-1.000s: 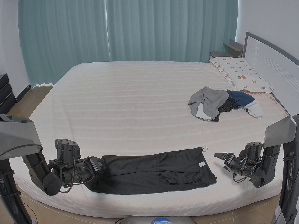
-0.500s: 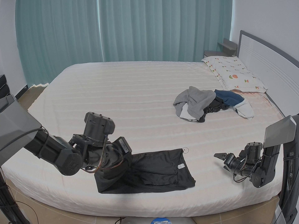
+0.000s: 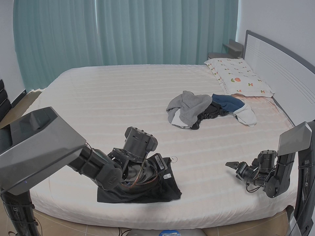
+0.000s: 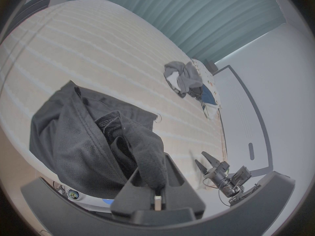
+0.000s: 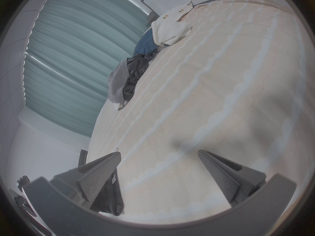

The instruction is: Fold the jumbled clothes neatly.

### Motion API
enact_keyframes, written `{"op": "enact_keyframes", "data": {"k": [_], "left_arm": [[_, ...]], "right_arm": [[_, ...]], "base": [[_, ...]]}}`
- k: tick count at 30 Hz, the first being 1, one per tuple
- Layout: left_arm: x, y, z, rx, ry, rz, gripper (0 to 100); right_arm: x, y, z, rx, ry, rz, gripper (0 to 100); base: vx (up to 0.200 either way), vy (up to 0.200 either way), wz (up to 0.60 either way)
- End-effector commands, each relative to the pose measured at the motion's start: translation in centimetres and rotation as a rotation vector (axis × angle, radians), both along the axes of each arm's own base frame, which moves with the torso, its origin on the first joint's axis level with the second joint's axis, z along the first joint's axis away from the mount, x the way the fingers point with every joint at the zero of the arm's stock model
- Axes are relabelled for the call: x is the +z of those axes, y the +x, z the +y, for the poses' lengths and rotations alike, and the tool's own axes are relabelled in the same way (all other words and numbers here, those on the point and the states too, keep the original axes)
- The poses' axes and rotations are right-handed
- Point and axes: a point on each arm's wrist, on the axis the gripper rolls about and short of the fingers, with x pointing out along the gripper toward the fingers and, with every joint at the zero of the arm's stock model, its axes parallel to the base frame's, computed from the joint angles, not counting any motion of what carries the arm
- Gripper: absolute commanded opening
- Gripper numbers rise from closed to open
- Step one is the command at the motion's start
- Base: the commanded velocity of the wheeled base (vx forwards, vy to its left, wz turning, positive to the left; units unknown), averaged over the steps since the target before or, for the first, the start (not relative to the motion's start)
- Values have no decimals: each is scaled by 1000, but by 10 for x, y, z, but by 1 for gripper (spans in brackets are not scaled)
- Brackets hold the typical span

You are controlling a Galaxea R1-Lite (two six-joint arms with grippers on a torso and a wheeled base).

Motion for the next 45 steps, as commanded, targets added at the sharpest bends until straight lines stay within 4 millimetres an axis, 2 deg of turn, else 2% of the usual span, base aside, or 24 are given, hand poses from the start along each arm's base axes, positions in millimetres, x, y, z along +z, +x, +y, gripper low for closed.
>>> {"op": "enact_keyframes", "data": {"k": [1, 2, 3, 13, 19, 21, 22, 23, 28, 31, 33, 34, 40, 43, 45], "left_arm": [[-21, 2, -6, -9, 28, 41, 0], [-24, 2, -6, -10, 31, 42, 0], [-25, 2, -7, -10, 31, 44, 100], [-20, 3, -6, 30, 13, 29, 100], [-5, -8, 12, 69, 20, 14, 100], [6, -15, 33, 103, 12, 14, 100], [6, -15, 33, 103, 12, 14, 100], [11, -18, 49, 133, 9, 16, 100], [14, -18, 84, 244, -24, 12, 100], [7, -17, 110, 322, -100, 35, 100], [2, -20, 117, 318, -120, 59, 100], [-5, -23, 132, 303, -164, 100, 100], [-21, -24, 181, 345, -269, 144, 100], [-28, -24, 196, 390, -280, 143, 100], [-31, -21, 197, 392, -281, 133, 100]], "right_arm": [[-2, 0, 0, 2, -3, 5, 100], [-2, 0, 0, 3, -2, 5, 100], [-2, 0, 0, 3, -2, 5, 100], [-2, -1, 0, 3, -4, 6, 100], [-2, -1, 0, 3, -5, 9, 100], [-2, -2, 0, 5, -8, 1, 100], [-2, -2, 0, 5, -8, 1, 100], [-3, -2, 0, 5, -8, -3, 100], [-4, -3, 0, 7, -8, -8, 100], [-4, -3, 0, 7, -8, -8, 100], [-4, -3, 0, 7, -8, -8, 100], [-4, -3, 0, 7, -8, -8, 100], [-4, -5, 0, 11, -14, -4, 100], [-5, -5, 0, 11, -14, -6, 100], [-6, -5, 0, 11, -16, -5, 100]], "base": [[0, 0, 0], [0, 0, 0], [0, 0, 0], [0, 0, 0], [0, 0, 0], [0, 0, 0], [0, 0, 0], [0, 0, 0], [0, 0, 0], [0, 0, 0], [0, 0, 0], [0, 0, 0], [0, 200, 0], [0, 200, 0], [0, 200, 0]]}}
